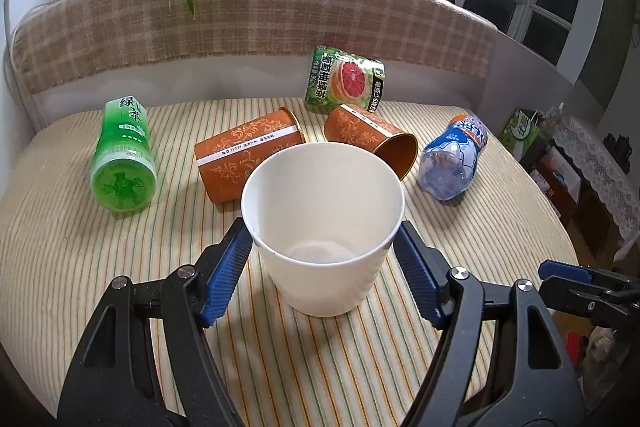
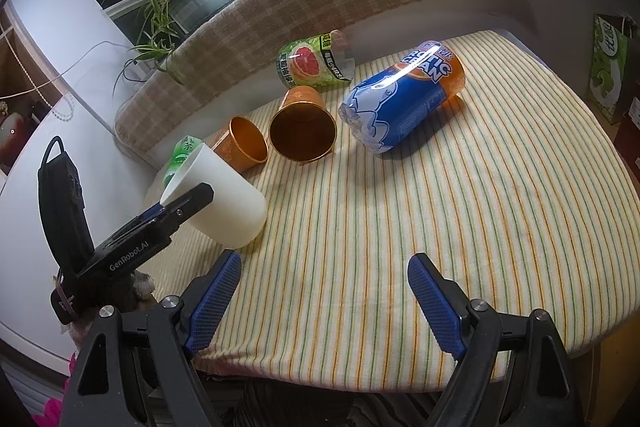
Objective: Flip cup upright
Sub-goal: 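Lower the white cup upright onto the bench and open the left gripper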
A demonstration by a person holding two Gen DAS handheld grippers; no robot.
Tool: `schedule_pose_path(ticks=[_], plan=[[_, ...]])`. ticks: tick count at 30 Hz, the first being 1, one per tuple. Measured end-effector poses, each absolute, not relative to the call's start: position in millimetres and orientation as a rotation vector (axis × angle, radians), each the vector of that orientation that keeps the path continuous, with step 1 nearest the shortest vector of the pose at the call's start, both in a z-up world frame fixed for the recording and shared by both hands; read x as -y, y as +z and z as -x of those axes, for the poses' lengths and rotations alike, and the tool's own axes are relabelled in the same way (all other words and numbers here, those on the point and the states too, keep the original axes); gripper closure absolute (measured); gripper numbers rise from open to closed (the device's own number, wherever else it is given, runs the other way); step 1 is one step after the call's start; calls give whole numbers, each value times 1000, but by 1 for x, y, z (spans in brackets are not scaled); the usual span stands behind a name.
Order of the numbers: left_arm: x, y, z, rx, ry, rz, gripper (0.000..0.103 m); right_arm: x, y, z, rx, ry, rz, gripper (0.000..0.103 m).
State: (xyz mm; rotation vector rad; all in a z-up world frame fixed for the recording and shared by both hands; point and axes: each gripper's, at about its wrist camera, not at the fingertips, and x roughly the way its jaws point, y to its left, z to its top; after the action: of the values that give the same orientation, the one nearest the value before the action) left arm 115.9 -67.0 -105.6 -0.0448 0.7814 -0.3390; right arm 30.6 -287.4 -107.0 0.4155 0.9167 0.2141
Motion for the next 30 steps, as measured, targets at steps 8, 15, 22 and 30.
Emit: schedule_pose_path(ticks=[8, 15, 22, 30], plan=[[67, -107, -114, -786, -355, 66, 28, 287, -104, -31, -909, 214, -409, 16], [66, -112, -114, -825, -384, 108, 27, 287, -103, -29, -906, 214, -406, 15], [63, -120, -113, -874, -396, 147, 27, 286, -103, -29, -903, 213, -405, 15], [53, -127, -97, -889, -377, 141, 26, 285, -100, -28, -890, 214, -390, 15]])
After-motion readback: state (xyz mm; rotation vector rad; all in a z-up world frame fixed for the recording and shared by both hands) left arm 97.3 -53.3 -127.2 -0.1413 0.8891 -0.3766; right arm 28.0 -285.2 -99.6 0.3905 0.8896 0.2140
